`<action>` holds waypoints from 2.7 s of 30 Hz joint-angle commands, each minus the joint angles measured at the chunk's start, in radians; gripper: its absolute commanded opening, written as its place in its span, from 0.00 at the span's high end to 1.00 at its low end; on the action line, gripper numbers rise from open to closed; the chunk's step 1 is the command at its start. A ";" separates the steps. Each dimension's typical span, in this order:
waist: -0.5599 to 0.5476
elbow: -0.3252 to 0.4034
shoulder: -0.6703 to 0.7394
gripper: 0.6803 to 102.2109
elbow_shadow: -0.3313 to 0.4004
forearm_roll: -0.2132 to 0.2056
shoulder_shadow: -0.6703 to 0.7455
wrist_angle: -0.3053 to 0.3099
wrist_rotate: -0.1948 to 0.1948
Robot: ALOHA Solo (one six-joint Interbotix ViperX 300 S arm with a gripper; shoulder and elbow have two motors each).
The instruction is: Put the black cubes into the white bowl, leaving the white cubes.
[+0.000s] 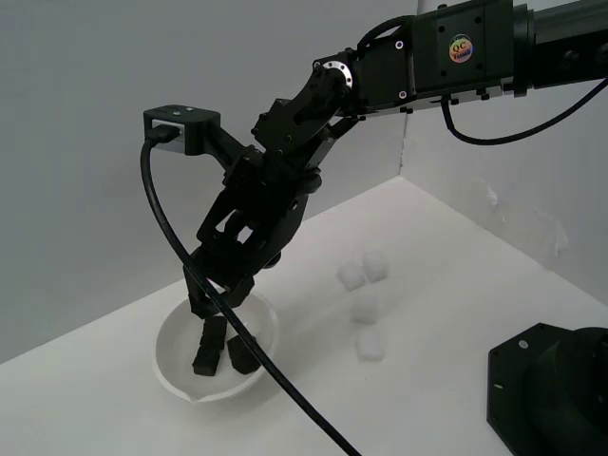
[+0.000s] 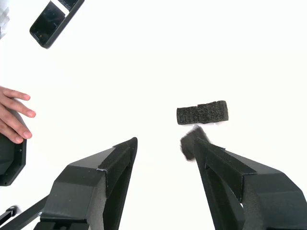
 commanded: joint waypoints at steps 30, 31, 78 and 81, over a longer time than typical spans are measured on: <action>0.574 0.417 0.664 0.98 0.414 0.026 0.670 -0.087 0.212; 0.583 0.434 0.690 0.98 0.431 0.026 0.696 -0.087 0.224; 0.686 0.716 1.574 0.98 0.716 0.091 1.583 -0.137 0.244; 0.696 0.718 1.601 0.98 0.718 0.091 1.612 -0.129 0.244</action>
